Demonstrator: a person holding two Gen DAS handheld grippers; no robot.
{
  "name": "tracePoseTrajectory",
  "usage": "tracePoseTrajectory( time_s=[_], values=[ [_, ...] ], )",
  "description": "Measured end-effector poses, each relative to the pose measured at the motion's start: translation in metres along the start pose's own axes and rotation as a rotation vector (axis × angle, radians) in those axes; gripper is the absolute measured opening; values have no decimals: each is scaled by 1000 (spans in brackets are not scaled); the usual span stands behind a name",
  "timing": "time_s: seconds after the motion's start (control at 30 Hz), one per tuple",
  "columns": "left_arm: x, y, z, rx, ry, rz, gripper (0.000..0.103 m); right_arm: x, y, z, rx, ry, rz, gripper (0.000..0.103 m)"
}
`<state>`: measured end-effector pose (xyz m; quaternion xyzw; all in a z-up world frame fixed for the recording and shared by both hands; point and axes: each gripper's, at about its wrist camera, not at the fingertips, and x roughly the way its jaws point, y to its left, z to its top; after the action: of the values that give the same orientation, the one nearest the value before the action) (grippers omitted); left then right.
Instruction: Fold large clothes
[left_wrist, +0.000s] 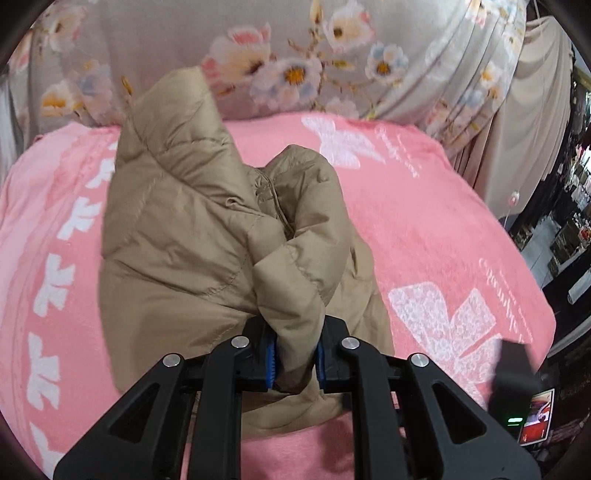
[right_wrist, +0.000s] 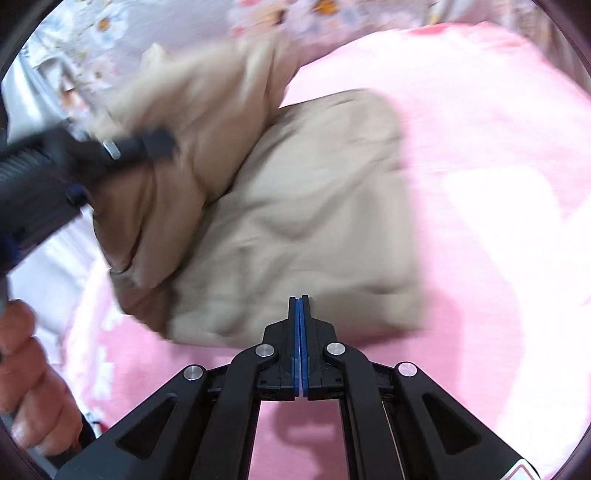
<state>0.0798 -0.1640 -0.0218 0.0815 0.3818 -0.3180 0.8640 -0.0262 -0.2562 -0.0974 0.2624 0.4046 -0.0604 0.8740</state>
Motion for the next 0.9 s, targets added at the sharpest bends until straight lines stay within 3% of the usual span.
tracePoseTrajectory(
  time_s=[0.1,0.43,0.57,0.7,0.77,0.83,0.9],
  values=[
    [20,-11,-9,23,40,40,17,-11,-12,-3,-13,-16,-137,3],
    [57,-44,-30,99,99,162,33,-41,-18,-4,-83,-81,-266,4],
    [31,-31,-26,25,106,60,41,-54,-30,4,-40,-98,-245,7],
    [-31,2,-15,-95,39,-62,75,-73,-27,14,-29,-141,-202,8],
    [-68,30,-10,-152,-55,-48,80,-82,-20,25,-47,-179,-180,9],
    [-90,59,-8,-211,-115,9,85,-91,-7,43,-60,-219,-134,19],
    [-101,92,-6,-272,-145,94,86,-98,7,62,-74,-256,-68,46]
  ],
)
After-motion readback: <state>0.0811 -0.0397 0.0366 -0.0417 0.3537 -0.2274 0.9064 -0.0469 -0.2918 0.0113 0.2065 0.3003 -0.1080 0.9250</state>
